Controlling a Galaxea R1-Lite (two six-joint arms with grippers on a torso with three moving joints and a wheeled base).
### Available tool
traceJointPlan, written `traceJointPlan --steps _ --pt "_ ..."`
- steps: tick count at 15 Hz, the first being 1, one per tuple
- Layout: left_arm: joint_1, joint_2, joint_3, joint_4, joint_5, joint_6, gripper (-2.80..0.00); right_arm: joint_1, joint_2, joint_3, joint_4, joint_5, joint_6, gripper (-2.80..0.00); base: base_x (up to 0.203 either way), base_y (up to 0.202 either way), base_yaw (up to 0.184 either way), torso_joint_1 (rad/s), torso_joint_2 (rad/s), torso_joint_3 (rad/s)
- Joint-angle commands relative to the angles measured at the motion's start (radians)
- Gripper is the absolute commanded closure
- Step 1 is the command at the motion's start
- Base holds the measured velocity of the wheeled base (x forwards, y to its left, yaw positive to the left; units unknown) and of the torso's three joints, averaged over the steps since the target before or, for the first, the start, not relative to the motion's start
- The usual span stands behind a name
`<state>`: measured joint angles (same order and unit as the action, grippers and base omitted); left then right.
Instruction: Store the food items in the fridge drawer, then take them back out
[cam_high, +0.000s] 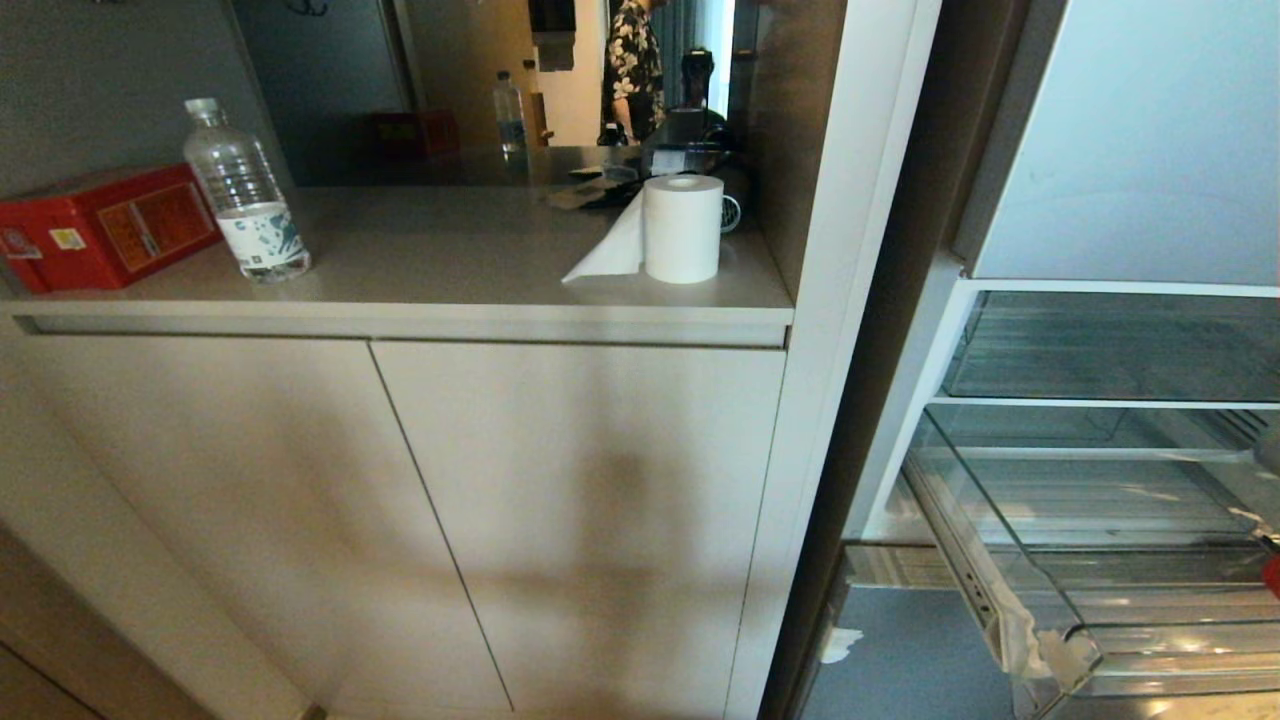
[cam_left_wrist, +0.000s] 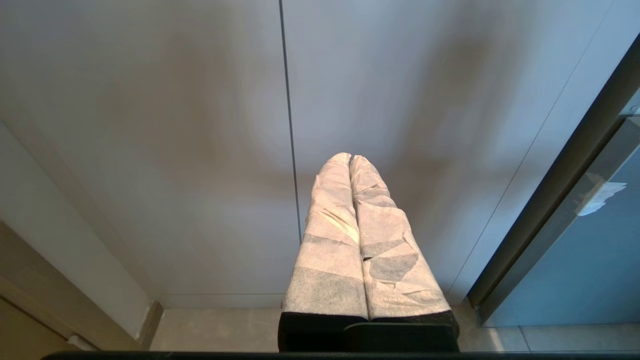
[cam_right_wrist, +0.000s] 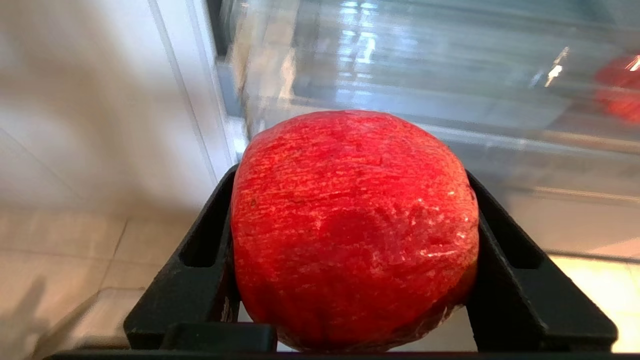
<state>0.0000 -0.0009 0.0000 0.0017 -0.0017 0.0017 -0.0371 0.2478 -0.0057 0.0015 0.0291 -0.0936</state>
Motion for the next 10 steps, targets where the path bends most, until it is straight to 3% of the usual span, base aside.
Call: traceJointPlan --steps 1,4,10 --pt "0.000 0.001 0.002 0.000 0.000 0.000 0.00 0.018 -0.089 0.001 0.017 0.001 0.000 0.00 0.000 0.000 0.000 0.000 0.00 0.000" --pt "0.000 0.001 0.002 0.000 0.000 -0.002 0.00 0.025 -0.251 0.005 0.007 -0.002 0.000 0.00 0.000 0.000 0.000 0.000 0.00 0.000" --pt "0.000 0.001 0.002 0.000 0.000 -0.002 0.00 0.029 -0.248 0.006 0.006 -0.034 0.014 0.00 0.000 0.000 0.000 0.000 0.00 0.000"
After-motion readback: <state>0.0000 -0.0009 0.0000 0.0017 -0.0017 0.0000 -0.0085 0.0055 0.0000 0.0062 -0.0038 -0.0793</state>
